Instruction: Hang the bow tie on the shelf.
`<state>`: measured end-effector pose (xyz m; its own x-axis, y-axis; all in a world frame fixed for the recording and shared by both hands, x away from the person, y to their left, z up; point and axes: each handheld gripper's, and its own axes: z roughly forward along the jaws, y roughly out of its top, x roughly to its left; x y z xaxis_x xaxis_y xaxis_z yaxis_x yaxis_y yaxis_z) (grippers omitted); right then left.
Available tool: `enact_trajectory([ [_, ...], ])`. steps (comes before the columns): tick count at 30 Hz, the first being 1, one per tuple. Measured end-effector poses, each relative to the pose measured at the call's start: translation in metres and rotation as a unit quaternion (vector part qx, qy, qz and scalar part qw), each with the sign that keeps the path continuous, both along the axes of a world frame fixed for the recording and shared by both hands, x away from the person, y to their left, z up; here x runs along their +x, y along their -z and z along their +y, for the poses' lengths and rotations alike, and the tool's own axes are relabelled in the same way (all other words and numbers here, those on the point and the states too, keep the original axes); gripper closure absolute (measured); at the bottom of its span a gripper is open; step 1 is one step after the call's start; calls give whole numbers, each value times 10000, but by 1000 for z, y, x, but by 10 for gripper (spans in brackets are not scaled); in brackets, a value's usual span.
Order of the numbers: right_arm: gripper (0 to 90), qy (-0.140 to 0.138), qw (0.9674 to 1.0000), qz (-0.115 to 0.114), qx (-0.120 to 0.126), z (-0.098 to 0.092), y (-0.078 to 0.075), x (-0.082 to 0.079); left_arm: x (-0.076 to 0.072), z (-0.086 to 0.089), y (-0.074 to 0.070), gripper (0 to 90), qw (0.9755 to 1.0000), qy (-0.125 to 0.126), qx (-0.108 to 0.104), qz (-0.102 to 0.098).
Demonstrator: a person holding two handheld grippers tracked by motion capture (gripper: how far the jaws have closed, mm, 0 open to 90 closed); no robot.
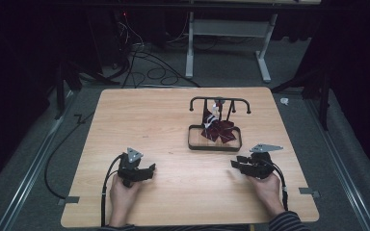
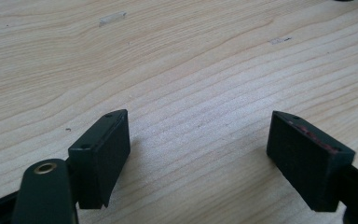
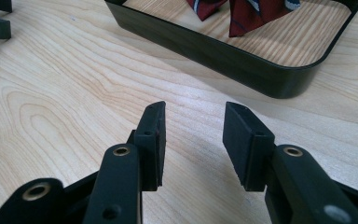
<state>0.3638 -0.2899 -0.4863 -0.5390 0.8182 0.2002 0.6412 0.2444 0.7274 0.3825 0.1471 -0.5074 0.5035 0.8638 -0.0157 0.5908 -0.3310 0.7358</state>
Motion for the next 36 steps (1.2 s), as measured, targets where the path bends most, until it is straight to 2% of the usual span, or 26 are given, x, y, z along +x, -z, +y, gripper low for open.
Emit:
enact_trajectory([
  [16, 596, -82, 9997, 68, -235, 13, 10, 4, 0, 0, 0, 217, 10000, 1, 1, 0],
  [26, 583, -78, 9996, -4, -284, 15, 12, 4, 0, 0, 0, 217, 10000, 0, 0, -1],
  [31, 558, -114, 9991, -144, -393, 19, 13, 3, 0, 0, 0, 217, 10000, -1, -1, -1],
  [35, 549, -115, 9976, -372, -581, 23, 15, -1, 0, 0, 0, 217, 10000, 2, 0, 0],
  [36, 543, -128, 9964, -441, -708, 25, 15, -2, 0, 0, 0, 216, 10000, 2, -1, 0],
])
